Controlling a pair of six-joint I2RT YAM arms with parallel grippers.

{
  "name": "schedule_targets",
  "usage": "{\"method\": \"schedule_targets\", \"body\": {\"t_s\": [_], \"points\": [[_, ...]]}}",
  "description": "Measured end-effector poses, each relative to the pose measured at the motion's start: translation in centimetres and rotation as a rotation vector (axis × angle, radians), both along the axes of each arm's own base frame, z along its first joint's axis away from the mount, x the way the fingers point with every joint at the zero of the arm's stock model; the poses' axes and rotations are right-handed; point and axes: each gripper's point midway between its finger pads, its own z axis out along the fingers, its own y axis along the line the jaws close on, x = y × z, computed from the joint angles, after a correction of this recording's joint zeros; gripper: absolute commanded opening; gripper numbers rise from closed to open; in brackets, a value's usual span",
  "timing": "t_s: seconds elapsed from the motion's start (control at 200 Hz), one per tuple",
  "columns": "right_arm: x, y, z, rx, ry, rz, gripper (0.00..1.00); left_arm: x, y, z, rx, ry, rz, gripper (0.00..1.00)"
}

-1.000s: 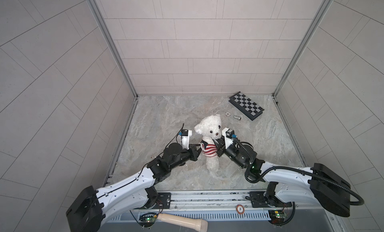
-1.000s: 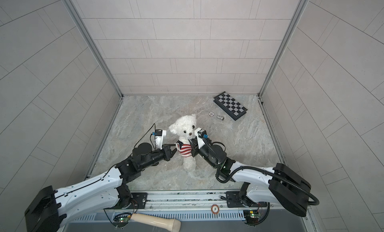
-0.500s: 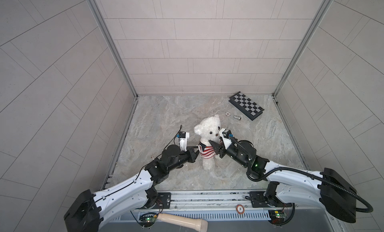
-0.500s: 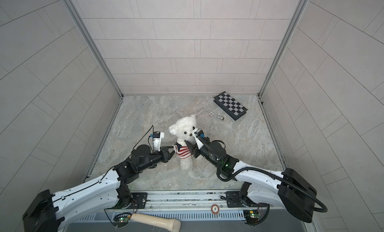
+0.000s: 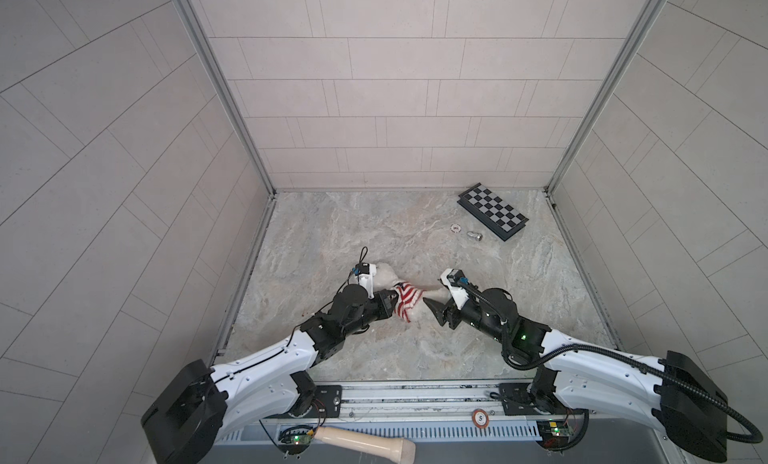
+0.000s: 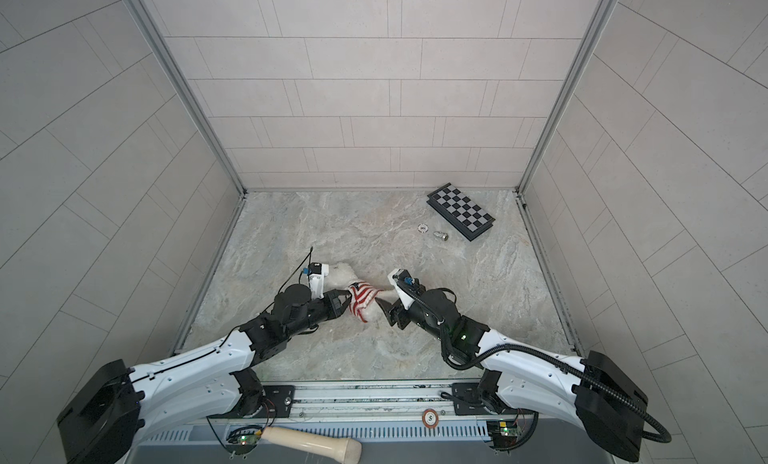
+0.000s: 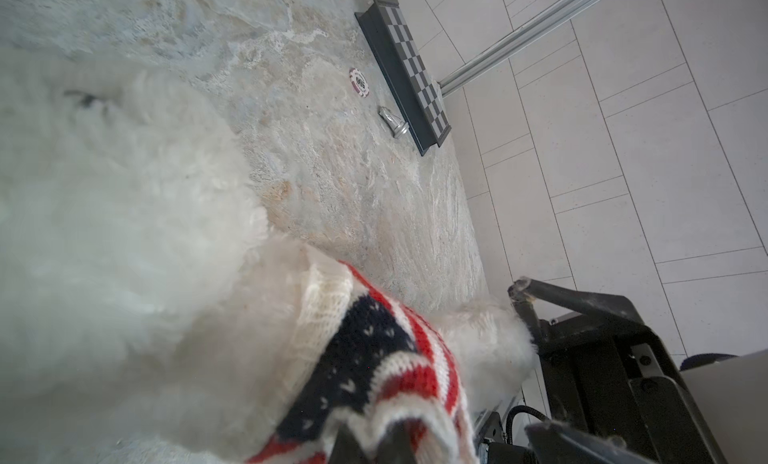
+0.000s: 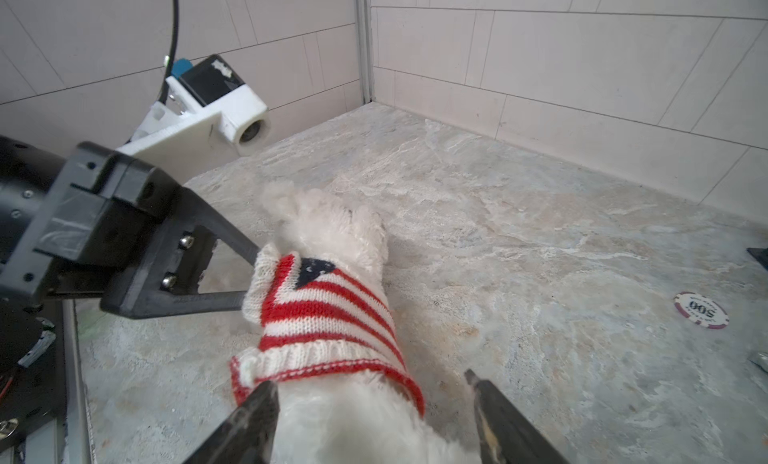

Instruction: Dress the teddy bear

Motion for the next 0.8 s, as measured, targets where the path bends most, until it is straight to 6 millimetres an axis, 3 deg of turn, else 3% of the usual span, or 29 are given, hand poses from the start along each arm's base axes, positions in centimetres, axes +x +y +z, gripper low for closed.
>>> {"method": "schedule_targets", "body": {"t_s": [0.285,0.426,0.576,0.671,0.801], "points": [[-0.2,3.2,-2.8,-0.112,0.031,0.151,0.77,-0.8,0.7,-2.7,0.006,0.054,0.009,0.0],[-1.0,4.3,-3.2,-0.12,0.028,0.236,0.82,-0.9,0.8,-2.5,0.0,0.049,0.008,0.0],[-1.2,4.9,-3.6,-0.151,0.026,0.279,0.81,-1.0,0.6,-2.4,-0.008,0.048,-0.003,0.0],[-0.7,5.4,-3.7,-0.174,0.022,0.288,0.75,-1.1,0.6,-2.4,-0.01,0.049,-0.008,0.0],[-0.3,5.9,-3.6,-0.19,0.016,0.292,0.49,-1.1,0.5,-2.3,-0.013,0.049,-0.015,0.0]]}}
